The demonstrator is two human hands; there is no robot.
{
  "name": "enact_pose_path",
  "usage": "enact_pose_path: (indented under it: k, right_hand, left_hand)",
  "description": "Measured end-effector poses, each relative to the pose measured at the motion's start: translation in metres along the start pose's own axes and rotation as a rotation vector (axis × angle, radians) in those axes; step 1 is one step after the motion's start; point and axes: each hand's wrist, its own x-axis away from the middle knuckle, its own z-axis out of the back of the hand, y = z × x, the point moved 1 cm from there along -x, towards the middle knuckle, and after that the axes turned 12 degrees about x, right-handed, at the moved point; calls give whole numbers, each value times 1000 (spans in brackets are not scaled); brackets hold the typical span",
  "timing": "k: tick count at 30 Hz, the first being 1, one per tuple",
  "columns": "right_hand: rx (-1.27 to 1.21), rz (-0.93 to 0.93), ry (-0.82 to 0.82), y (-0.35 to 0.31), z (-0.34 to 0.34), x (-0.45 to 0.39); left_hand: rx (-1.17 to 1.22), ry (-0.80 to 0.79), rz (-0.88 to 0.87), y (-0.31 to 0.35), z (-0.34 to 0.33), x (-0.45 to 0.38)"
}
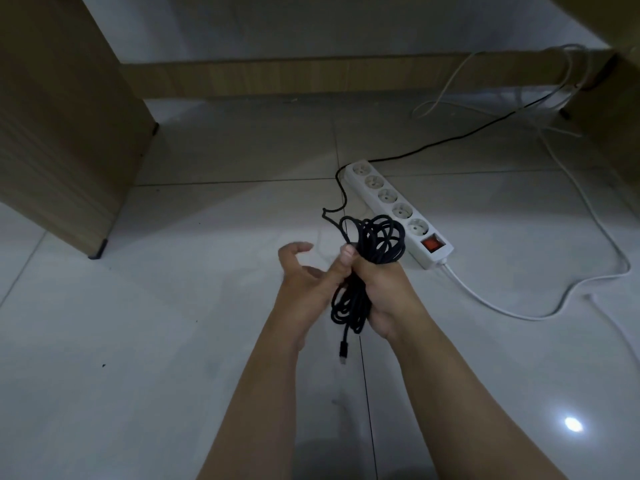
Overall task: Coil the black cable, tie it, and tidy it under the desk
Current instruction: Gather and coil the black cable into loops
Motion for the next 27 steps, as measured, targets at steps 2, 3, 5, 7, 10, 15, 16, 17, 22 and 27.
enact_pose_path:
  k: [2, 3, 5, 7, 10, 15, 16, 17, 22, 27]
  right_hand:
    - [3, -16, -33, 4, -7, 1]
    - [18, -28, -41, 7, -9, 2]
    - [38, -70, -55, 7, -9, 3]
    - [26, -129, -123, 5, -6, 3]
    - [88, -146, -159, 1, -2, 6]
    - [441, 5, 74, 1, -3, -7]
    - [497, 23, 128, -1, -4, -10]
    - [552, 46, 154, -4, -5, -12]
    - [684, 43, 57, -11, -7, -12]
    - [609, 41, -259, -24, 2, 5]
  left_hand:
    - [-42, -70, -24, 0, -9, 1]
    - [-24, -146, -4, -3, -11, 0]
    - [-33, -275, 49, -7, -7, -3]
    - [-114, -345, 67, -8, 3, -7]
    - [-246, -381, 42, -5, 11, -5]
    - [-423, -201, -147, 1, -5, -2]
    - [-398, -149, -173, 2, -10, -2]
    - [-360, -117, -182, 0, -14, -2]
    - [-342, -36, -171, -1, -17, -3]
    - [-395, 16, -209, 5, -9, -3]
